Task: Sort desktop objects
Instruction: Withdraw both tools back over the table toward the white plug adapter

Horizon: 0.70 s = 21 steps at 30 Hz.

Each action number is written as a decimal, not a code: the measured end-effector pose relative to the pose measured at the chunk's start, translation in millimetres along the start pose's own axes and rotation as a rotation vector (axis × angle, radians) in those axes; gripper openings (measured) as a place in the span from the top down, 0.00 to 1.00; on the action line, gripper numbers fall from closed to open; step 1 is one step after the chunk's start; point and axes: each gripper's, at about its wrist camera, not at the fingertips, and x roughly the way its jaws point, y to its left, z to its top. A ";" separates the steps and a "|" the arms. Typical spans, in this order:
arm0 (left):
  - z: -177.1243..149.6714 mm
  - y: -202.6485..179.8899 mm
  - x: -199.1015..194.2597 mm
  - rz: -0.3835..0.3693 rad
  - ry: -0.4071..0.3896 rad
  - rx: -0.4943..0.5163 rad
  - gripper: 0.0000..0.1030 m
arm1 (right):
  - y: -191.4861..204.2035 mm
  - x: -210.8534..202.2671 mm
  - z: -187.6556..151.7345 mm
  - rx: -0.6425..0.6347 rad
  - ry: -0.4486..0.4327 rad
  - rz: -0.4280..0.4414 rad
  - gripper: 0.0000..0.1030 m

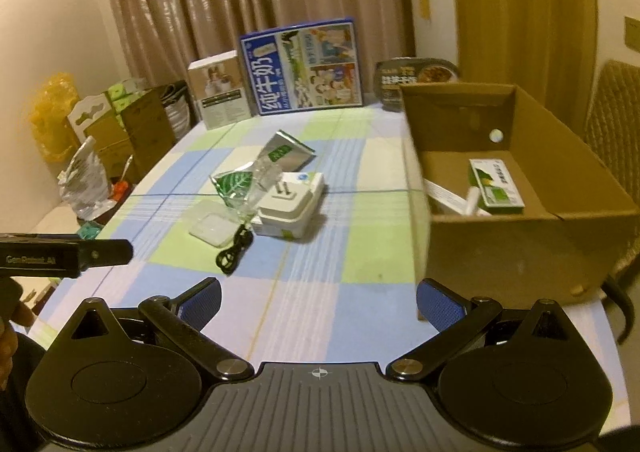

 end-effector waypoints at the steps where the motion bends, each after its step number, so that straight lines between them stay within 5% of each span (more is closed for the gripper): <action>1: 1.5 0.8 2.2 0.002 0.002 0.009 0.02 | 1.9 3.2 1.4 -0.008 0.001 0.001 0.02; 14: 17.3 6.9 59.1 -0.062 0.060 0.155 0.05 | 23.1 54.9 31.0 -0.310 0.005 0.086 0.02; 21: 26.2 0.1 108.5 -0.157 0.140 0.267 0.19 | 24.8 98.0 65.7 -0.570 0.089 0.147 0.02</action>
